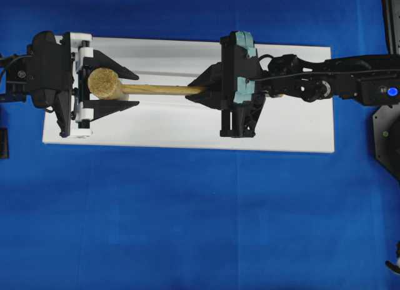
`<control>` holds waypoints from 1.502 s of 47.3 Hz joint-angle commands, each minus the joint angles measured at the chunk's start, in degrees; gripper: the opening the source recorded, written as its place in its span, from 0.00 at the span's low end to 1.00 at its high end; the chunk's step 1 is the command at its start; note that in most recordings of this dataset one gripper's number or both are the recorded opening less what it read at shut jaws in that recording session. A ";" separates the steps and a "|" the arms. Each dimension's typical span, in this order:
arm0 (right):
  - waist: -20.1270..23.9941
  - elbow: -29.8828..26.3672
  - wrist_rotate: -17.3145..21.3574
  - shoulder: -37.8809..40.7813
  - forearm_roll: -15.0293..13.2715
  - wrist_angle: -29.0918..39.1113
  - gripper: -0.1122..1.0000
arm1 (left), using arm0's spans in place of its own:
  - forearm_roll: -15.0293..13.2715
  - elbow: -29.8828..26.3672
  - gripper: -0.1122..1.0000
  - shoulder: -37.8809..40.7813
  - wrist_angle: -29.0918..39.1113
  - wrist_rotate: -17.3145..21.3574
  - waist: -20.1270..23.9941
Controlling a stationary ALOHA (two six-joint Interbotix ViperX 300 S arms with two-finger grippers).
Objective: Hit the mark with a hammer.
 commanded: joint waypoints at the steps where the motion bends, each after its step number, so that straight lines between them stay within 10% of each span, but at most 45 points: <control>1: 0.35 -1.93 -0.09 -0.88 -0.18 0.44 0.12 | 0.00 -1.32 0.49 -0.26 -0.53 -0.09 0.18; 16: 0.44 -1.93 0.26 -0.88 -0.44 1.32 0.13 | -0.09 -1.32 0.49 -0.26 -0.53 -0.26 0.18; 32: 0.79 -0.97 0.79 -1.58 -0.44 -1.67 0.92 | 0.00 -1.23 0.49 -0.44 -0.18 -1.23 0.26; 42: 1.32 -0.62 -0.53 -2.20 -1.76 -3.52 0.94 | -0.18 -1.49 0.49 -0.62 0.44 -4.39 0.26; 71: 1.93 -0.18 -5.71 -2.20 -3.96 -5.98 0.94 | -0.18 -1.85 0.49 -3.87 1.76 -53.00 -3.34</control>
